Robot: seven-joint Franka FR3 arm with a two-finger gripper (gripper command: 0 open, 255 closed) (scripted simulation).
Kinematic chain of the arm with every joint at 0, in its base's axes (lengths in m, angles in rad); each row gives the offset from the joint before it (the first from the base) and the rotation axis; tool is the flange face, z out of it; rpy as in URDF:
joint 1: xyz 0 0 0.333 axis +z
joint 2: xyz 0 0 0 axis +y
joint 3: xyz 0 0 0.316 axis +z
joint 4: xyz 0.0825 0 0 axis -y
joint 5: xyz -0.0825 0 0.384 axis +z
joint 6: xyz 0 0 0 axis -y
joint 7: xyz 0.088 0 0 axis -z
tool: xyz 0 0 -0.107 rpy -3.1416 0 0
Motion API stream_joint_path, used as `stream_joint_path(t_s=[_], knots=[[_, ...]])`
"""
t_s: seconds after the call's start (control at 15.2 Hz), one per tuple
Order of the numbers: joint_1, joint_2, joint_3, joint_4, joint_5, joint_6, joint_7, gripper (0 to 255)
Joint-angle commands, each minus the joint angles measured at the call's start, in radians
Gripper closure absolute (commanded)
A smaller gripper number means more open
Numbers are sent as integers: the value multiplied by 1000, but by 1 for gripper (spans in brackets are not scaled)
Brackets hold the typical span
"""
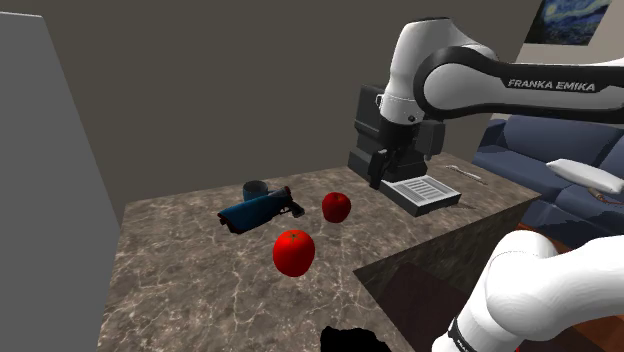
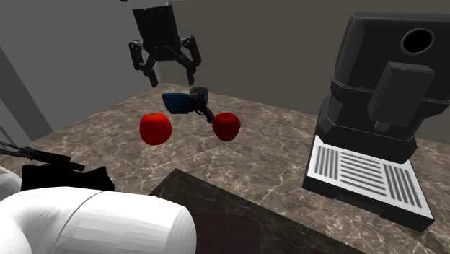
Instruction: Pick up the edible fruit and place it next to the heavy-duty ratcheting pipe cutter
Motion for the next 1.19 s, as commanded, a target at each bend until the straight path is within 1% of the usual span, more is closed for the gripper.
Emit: stream_joint_path(t_s=[0.0, 0.33, 0.59, 0.86, 1.12], knots=[[0, 0, 0, 0, 0, 0, 0, 0], [-6, 114, -97, -26, -27, 164, -131, 0], [-3, 234, -173, -14, -29, 289, -239, 0], [10, 374, -244, 26, -6, 402, -355, 0], [29, 528, -309, 93, 51, 493, -486, 0]])
